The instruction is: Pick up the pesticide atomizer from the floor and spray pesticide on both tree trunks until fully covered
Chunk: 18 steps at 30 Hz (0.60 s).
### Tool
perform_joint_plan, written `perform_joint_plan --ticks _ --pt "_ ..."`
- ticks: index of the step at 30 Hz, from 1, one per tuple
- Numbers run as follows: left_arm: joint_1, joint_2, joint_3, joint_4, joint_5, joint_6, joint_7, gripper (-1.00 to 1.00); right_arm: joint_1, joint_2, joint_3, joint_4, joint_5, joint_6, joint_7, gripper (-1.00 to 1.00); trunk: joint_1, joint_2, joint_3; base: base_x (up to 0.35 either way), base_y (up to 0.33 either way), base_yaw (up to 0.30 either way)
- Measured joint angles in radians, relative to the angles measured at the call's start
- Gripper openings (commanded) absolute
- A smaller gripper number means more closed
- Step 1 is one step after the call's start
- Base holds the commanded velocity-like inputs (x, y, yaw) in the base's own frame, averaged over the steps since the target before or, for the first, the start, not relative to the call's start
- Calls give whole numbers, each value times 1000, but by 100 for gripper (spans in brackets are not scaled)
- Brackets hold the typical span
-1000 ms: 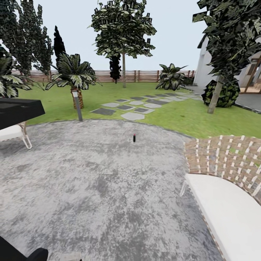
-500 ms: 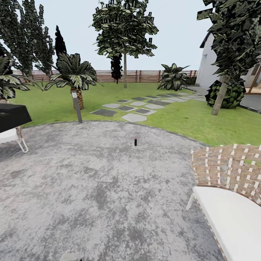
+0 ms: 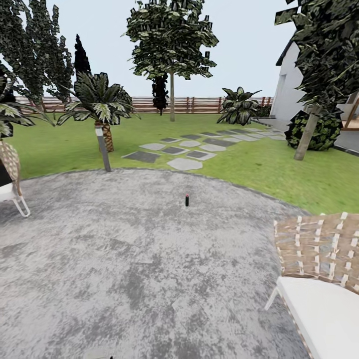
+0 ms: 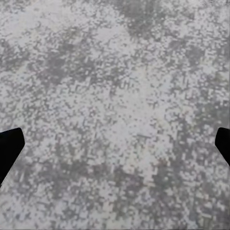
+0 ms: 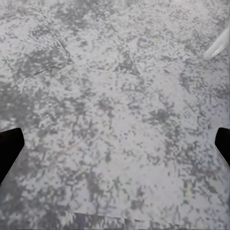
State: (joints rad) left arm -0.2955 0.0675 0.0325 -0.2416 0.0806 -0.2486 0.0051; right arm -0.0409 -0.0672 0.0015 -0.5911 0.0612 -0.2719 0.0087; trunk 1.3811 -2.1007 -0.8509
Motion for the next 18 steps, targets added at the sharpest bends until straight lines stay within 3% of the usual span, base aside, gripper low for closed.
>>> perform_joint_plan --ticks 18 --pt "0 0 -1 0 0 0 0 100 0 0 0 0 0 0 -1 100 0 0 0 341 0 0"
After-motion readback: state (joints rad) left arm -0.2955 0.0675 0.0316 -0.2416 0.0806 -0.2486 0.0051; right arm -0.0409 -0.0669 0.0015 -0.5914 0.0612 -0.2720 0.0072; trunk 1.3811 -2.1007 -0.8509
